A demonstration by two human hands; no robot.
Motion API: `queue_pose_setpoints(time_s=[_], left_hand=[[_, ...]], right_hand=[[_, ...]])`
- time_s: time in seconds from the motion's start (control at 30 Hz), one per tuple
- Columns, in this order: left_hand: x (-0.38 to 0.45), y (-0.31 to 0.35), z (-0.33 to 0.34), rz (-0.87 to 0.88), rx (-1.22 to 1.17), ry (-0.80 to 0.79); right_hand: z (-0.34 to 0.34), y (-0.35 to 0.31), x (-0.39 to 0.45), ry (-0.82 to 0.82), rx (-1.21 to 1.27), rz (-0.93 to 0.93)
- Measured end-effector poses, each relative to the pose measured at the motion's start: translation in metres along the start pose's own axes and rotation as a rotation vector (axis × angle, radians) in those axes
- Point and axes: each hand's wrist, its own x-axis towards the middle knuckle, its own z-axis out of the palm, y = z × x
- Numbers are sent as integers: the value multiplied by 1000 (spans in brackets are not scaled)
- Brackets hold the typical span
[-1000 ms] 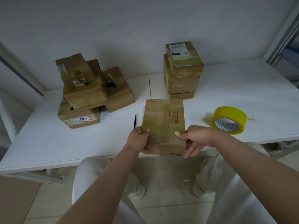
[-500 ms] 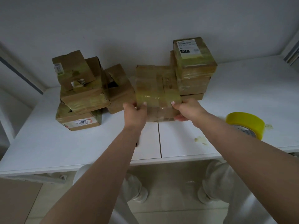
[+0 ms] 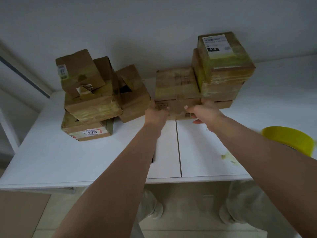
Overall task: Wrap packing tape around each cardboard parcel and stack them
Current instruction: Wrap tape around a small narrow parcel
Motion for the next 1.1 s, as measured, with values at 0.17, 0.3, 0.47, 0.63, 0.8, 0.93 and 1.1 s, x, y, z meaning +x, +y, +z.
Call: queue_pose_setpoints(time_s=[0.17,0.3,0.47,0.63,0.8,0.93,1.1], left_hand=[[2,-8,-7,24,55,-83],[11,-13,-31,79,211,96],[27,-12,-60,188,546,212],[3,-17,-66,400,496,311],[-16,4,-92,843,486,636],[-16,34,-127,900,515,883],[-9,47,-168,783,416,991]], right_hand=[[13,4,1,-52,-60,-20],[20,8,-1,-92,-60,-4],[34,5,-6,-135,-69,-18],[51,3,-14,-194,-90,-37],[67,-16,-27,-226,-103,-132],[87,-44,-41,-258,-86,-266],[123,-95,-58,-280,-66,-459]])
